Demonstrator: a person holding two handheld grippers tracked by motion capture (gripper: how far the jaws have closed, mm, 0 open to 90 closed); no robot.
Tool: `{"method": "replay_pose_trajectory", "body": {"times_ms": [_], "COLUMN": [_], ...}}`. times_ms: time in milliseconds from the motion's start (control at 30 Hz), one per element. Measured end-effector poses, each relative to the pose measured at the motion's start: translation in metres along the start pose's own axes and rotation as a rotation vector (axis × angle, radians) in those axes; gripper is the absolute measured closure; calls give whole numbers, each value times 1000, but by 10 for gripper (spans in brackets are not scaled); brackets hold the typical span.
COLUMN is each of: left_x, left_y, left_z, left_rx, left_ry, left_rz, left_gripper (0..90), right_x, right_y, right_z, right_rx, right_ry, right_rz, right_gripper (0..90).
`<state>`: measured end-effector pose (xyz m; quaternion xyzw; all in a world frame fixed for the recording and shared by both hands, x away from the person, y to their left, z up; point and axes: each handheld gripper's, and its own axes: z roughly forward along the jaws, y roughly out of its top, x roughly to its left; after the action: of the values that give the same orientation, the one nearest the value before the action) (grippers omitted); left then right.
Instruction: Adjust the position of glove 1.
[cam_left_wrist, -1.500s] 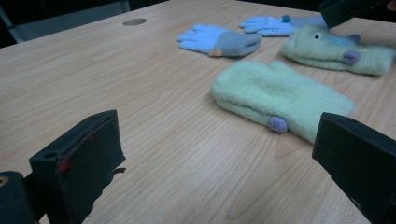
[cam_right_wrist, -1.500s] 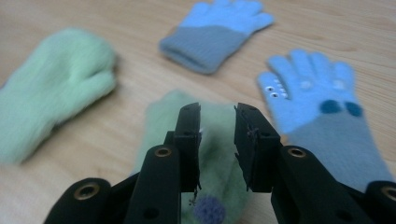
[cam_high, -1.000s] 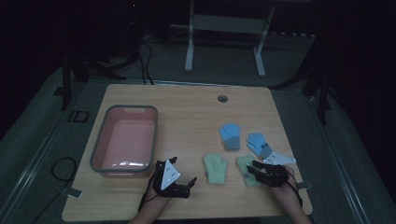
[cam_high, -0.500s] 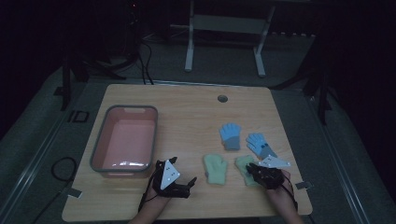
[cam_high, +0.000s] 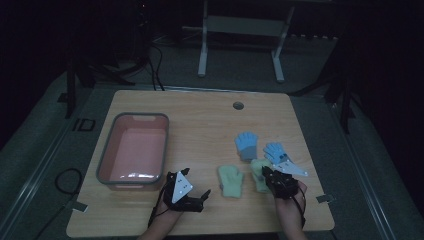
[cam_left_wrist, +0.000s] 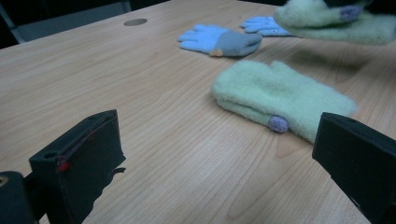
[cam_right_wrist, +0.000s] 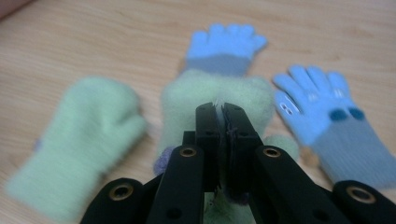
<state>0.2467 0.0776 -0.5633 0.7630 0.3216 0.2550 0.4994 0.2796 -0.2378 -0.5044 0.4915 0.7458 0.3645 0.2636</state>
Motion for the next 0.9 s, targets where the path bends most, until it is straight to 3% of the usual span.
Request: {"method": "replay_pose_trajectory", "body": {"times_ms": [267, 467, 667, 900], "left_x": [0, 0, -1, 0], "left_y": [0, 0, 0, 0], "left_z": [0, 0, 0, 0], "left_rx": [-2, -4, -4, -3], "left_ry": [1, 1, 3, -1], "left_rz": [2, -1, 1, 1], "left_gripper": [18, 18, 18, 18], "right_x": [33, 58, 72, 78], "right_y": [18, 20, 18, 11], "right_z": [-1, 5, 14, 23], "right_rx": [-41, -33, -9, 16], "right_ry": [55, 73, 98, 98], "right_rz": [68, 69, 71, 88], "right_gripper": [859, 859, 859, 858]}}
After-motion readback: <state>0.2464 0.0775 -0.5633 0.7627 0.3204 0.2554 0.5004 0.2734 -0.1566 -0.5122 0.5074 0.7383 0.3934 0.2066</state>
